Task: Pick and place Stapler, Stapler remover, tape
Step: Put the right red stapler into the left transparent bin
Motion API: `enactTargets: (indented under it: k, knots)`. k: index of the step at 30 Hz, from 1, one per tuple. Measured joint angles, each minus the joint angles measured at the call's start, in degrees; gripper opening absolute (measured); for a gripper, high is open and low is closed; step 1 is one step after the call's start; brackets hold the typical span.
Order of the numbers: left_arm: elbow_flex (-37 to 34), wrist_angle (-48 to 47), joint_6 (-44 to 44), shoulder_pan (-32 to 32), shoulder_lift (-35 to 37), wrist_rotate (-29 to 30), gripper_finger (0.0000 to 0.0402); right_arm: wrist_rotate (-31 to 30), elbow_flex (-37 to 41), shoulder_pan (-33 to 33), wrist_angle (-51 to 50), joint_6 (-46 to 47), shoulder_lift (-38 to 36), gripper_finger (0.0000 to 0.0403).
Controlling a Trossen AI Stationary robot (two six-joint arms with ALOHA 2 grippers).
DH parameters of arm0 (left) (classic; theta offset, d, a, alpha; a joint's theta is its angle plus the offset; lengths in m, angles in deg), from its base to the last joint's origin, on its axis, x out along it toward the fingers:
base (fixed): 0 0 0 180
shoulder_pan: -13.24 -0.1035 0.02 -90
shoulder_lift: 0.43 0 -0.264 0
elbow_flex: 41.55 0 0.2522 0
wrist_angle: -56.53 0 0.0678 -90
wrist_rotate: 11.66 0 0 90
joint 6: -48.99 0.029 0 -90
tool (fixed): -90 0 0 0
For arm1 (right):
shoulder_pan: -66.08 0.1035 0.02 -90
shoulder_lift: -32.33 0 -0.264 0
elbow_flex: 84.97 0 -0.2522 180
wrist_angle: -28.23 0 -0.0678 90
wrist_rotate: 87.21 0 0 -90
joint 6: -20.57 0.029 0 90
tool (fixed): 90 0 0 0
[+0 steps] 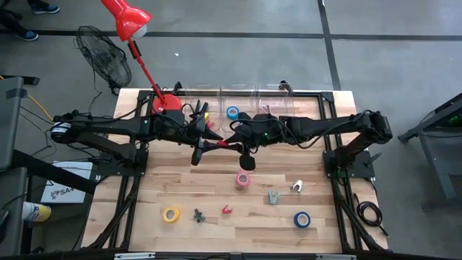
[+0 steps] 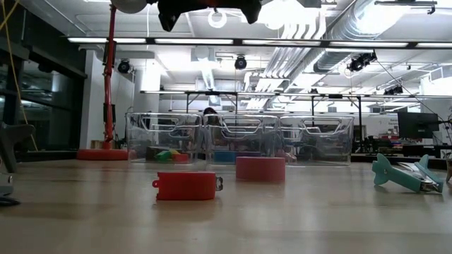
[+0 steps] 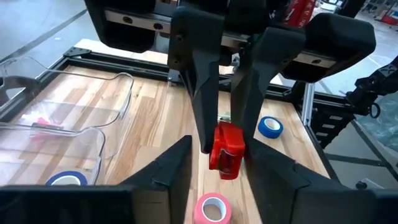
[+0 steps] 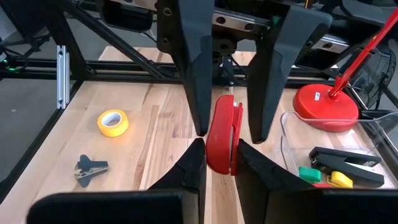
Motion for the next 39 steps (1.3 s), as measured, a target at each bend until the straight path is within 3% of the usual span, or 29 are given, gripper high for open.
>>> enactTargets:
  k: [9,21,30,35,39]
  knots:
    - [0.0,0.0,1.5,0.0,0.0,-0.7,0.0051,1.4,0.0,-0.6,-0.1,0.2,0.0,0.0048]
    - [0.0,0.0,1.5,0.0,0.0,-0.8,0.005,1.2,0.0,-0.6,-0.1,0.4,0.0,0.0049]
    - [-0.1,-2.3,1.0,0.0,0.0,2.2,0.0048,2.5,0.0,-0.7,-1.7,5.4,-0.2,0.0177]
    - [-0.1,-5.2,0.6,0.0,0.0,6.4,0.0048,2.0,0.0,-0.7,-5.8,7.5,-1.3,0.0197]
    - [-0.1,-9.4,-1.4,0.0,0.0,14.0,0.0048,-1.1,0.0,-0.6,-9.6,8.1,-2.5,0.02]
